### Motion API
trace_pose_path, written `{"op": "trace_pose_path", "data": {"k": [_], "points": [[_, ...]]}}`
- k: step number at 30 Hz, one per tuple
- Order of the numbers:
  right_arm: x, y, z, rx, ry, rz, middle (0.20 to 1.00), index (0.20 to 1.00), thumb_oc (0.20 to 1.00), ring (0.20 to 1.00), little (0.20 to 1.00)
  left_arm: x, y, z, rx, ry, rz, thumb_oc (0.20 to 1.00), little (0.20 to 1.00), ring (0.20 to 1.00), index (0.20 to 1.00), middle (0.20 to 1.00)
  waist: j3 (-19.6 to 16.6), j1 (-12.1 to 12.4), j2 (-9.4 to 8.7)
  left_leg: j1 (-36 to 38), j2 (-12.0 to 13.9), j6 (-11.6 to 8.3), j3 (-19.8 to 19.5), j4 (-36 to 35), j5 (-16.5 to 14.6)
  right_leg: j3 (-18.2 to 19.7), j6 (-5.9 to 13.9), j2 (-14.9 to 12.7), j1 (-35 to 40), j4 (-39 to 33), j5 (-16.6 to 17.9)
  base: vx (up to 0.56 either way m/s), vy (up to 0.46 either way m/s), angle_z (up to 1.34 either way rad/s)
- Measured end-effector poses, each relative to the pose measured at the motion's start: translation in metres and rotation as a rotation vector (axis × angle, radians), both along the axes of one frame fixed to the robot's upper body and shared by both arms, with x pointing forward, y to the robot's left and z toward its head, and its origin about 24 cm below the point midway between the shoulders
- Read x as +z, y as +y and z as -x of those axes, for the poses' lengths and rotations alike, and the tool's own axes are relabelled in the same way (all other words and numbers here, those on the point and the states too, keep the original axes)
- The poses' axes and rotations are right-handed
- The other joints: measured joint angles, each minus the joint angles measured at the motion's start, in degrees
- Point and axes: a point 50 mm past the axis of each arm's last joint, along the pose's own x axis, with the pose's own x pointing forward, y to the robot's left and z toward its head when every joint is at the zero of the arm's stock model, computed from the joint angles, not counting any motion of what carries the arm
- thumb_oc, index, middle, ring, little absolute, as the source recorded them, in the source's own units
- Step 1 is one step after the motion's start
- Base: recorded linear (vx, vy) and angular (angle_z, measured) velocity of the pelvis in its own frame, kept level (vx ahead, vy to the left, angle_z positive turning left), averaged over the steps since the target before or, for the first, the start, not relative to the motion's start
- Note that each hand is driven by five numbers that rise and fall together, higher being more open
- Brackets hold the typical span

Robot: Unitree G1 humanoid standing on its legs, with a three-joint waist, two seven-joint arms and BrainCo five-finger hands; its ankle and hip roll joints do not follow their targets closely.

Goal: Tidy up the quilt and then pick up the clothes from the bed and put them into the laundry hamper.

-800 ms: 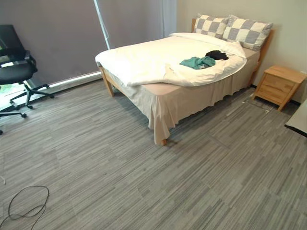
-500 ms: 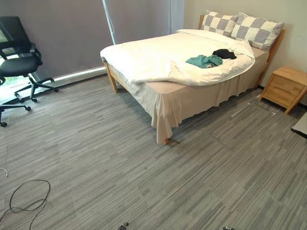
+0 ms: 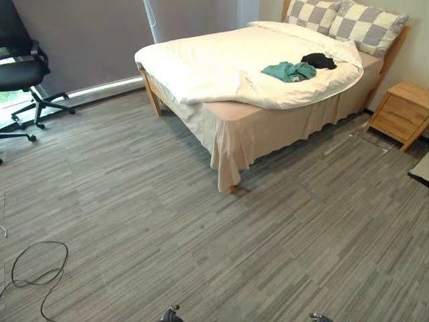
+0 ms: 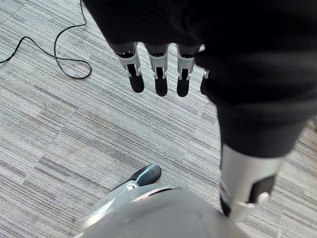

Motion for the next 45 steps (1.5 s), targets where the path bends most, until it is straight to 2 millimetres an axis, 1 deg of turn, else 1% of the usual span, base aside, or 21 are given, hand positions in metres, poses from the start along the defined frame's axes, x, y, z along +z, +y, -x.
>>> {"op": "trace_pose_path", "data": {"k": [7,10,12,13,19,23,24,25,26,28,29,31,32,34,37,38,39,40,42,43,45], "points": [[0.003,0.0,-0.013,0.01,-0.024,0.009,1.0,1.0,1.0,1.0,1.0,0.004,0.0,-0.017,-0.006,-0.047,0.002,1.0,1.0,1.0,1.0,1.0,2.28,0.89,-0.39,-1.07,-0.32,0.6,1.56,-0.48,-0.64,0.53,0.34,0.01,-2.46,1.87,1.21,0.05,0.062,-0.14],[0.008,0.0,-0.034,0.022,-0.069,0.01,1.0,1.0,1.0,1.0,1.0,0.007,-0.001,-0.027,-0.016,-0.069,0.0,1.0,1.0,1.0,1.0,1.0,4.56,1.46,0.38,-0.05,1.31,1.22,3.52,-1.76,-0.67,-1.18,3.99,-1.76,-11.01,18.98,-0.16,0.19,0.125,-0.38],[0.013,-0.001,-0.05,0.024,-0.116,0.007,1.0,1.0,1.0,1.0,1.0,0.009,-0.001,-0.036,-0.011,-0.092,0.004,1.0,1.0,1.0,1.0,1.0,7.22,0.16,-0.13,2.78,0.27,2.56,2.8,-1.59,-2.13,-1.7,9.85,-7.01,-20.08,40.08,2.72,0.36,0.038,0.1],[0.014,-0.001,-0.052,0.021,-0.123,0.001,1.0,1.0,1.0,1.0,1.0,0.008,-0.001,-0.034,-0.005,-0.084,0.002,1.0,1.0,1.0,1.0,1.0,7.2,-0.83,-0.54,3.49,-0.03,2.36,2.08,-1.83,-3.38,-1.88,10.45,-9.24,-22.79,41.93,2.27,0.37,-0.098,0.4],[0.006,-0.007,-0.023,-0.075,-0.064,-0.002,1.0,1.0,1.0,1.0,1.0,0.005,0.008,-0.018,0.002,-0.024,-0.028,1.0,1.0,1.0,1.0,1.0,5.55,-3.0,-2.67,4.78,-2.91,0.51,-0.66,-1.28,-7.57,-7.09,12.26,-17.61,-21.12,2.69,3.99,0.61,-0.203,0.46],[0.001,-0.013,0.0,-0.149,0.0,-0.002,1.0,1.0,1.0,1.0,1.0,0.0,0.01,0.004,-0.011,0.042,-0.04,1.0,1.0,1.0,1.0,1.0,4.39,-5.49,-0.56,9.85,1.5,-2.63,-2.72,-1.5,-10.02,-9.5,10.86,-15.63,-16.35,-2.54,6.01,0.67,-0.218,0.35],[0.0,-0.017,0.009,-0.153,0.035,0.013,1.0,1.0,1.0,1.0,1.0,-0.002,0.01,0.02,0.032,0.074,-0.041,1.0,1.0,1.0,1.0,1.0,4.18,-5.46,0.89,10.44,5.33,-5.98,-2.47,6.82,-11.79,-9.01,7.99,-12.3,-12.88,0.12,10.04,0.56,-0.302,0.21],[0.0,-0.015,0.011,-0.154,0.049,0.012,1.0,1.0,1.0,1.0,1.0,-0.002,0.012,0.018,0.046,0.064,-0.041,1.0,1.0,1.0,1.0,1.0,4.0,-5.18,0.43,6.64,6.4,-7.3,-2.4,15.88,-11.5,-8.84,7.86,-11.39,-11.41,0.23,10.01,0.75,-0.483,0.26],[-0.002,-0.016,0.022,-0.155,0.079,0.015,1.0,1.0,1.0,1.0,1.0,0.0,0.011,0.005,0.038,0.015,-0.035,1.0,1.0,1.0,1.0,1.0,3.25,-4.73,-0.47,-2.2,9.46,-8.92,-2.11,34.64,-7.21,-9.02,4.38,-9.7,-9.66,-0.39,8.98,0.42,-0.278,-0.08],[0.0,-0.021,0.018,-0.134,0.069,0.038,1.0,1.0,1.0,1.0,1.0,0.0,0.009,0.006,0.053,0.0,-0.023,1.0,1.0,1.0,1.0,1.0,2.89,-1.59,0.84,-8.07,12.67,-7.5,-6.79,49.37,5.35,-7.12,-1.82,-4.7,-6.28,-1.16,10.32,0.46,-0.273,-0.82],[0.001,-0.022,0.01,-0.094,0.053,0.051,1.0,1.0,1.0,1.0,1.0,0.0,0.004,0.005,0.055,-0.003,-0.011,1.0,1.0,1.0,1.0,1.0,2.83,-0.72,1.29,-10.85,13.47,-7.5,-8.0,55.06,5.0,-6.13,-1.96,-2.81,-4.29,-2.65,10.13,0.69,-0.156,-0.87],[0.005,-0.017,-0.013,-0.06,0.003,0.051,1.0,1.0,1.0,1.0,1.0,0.005,0.016,-0.01,0.049,-0.029,-0.039,1.0,1.0,1.0,1.0,1.0,3.83,-1.17,-1.42,-20.17,11.49,-4.07,-6.16,61.8,0.31,-4.06,-3.56,-3.72,-1.03,-3.32,5.37,0.6,0.019,-0.42],[0.005,-0.005,-0.023,-0.039,-0.009,0.031,1.0,1.0,1.0,1.0,1.0,0.012,0.028,-0.026,0.035,-0.076,-0.071,1.0,1.0,1.0,1.0,1.0,5.34,0.75,-4.9,-21.48,9.19,-3.78,-1.32,53.74,-2.62,-2.09,-2.35,-6.12,1.62,-4.23,5.55,0.32,0.08,-0.55],[0.007,-0.002,-0.033,-0.011,-0.036,0.027,1.0,1.0,1.0,1.0,1.0,0.015,0.027,-0.035,0.063,-0.124,-0.055,1.0,1.0,1.0,1.0,1.0,5.89,2.15,-6.55,-23.03,8.04,-4.16,1.28,39.71,-2.58,-1.72,-1.65,-6.08,6.03,-7.06,5.61,0.56,0.148,-0.7],[0.008,0.0,-0.036,0.037,-0.047,0.028,1.0,1.0,1.0,1.0,1.0,0.012,0.019,-0.032,0.043,-0.102,-0.034,1.0,1.0,1.0,1.0,1.0,4.93,3.27,-4.85,-20.99,4.24,-2.69,7.79,10.11,0.56,-5.45,2.58,-6.18,12.8,-7.38,-1.13,0.5,0.108,-0.31],[0.007,-0.006,-0.028,0.028,-0.024,0.042,1.0,1.0,1.0,1.0,1.0,0.01,0.012,-0.031,0.035,-0.096,-0.016,1.0,1.0,1.0,1.0,1.0,4.33,3.15,-3.89,-20.69,2.58,-0.94,10.14,5.61,2.25,-5.71,4.2,-5.61,15.35,-7.05,-2.49,0.72,0.161,-0.32],[0.004,-0.004,-0.018,0.021,0.002,0.036,1.0,1.0,1.0,1.0,1.0,0.007,0.011,-0.02,0.037,-0.064,-0.014,1.0,1.0,1.0,1.0,1.0,2.95,4.42,-2.49,-20.02,2.22,4.19,11.6,7.23,5.82,-5.28,5.87,-4.37,19.16,-7.04,-4.73,0.58,0.153,-0.18],[0.001,0.009,-0.014,0.036,0.014,0.0,1.0,1.0,1.0,1.0,1.0,0.009,0.023,-0.019,0.068,-0.057,-0.041,1.0,1.0,1.0,1.0,1.0,2.35,4.01,-5.56,-19.32,1.39,4.69,14.8,9.74,6.02,-6.1,6.72,-6.2,20.01,-4.47,-5.31,0.39,0.183,0.03],[-0.002,0.02,-0.008,0.036,0.02,-0.033,1.0,1.0,1.0,1.0,1.0,0.009,0.032,-0.01,0.088,-0.033,-0.06,1.0,1.0,1.0,1.0,1.0,2.16,2.52,-6.64,-12.95,0.29,6.56,13.49,4.2,6.8,-6.51,8.34,-8.81,16.14,10.06,-5.75,0.28,0.132,0.28],[-0.001,0.025,-0.012,0.029,0.002,-0.054,1.0,1.0,1.0,1.0,1.0,0.01,0.037,-0.011,0.084,-0.03,-0.074,1.0,1.0,1.0,1.0,1.0,2.42,1.6,-5.73,-6.98,0.59,6.47,12.23,-0.76,7.02,-4.23,12.57,-9.01,7.59,28.86,-5.37,0.37,0.093,0.12],[0.001,0.023,-0.02,0.031,-0.02,-0.053,1.0,1.0,1.0,1.0,1.0,0.011,0.041,-0.011,0.077,-0.014,-0.092,1.0,1.0,1.0,1.0,1.0,2.48,0.38,-5.23,-3.92,-0.42,5.72,11.13,-1.67,4.32,-4.05,13.7,-11.35,-4.56,45.05,-4.67,0.27,-0.019,0.29]]}}
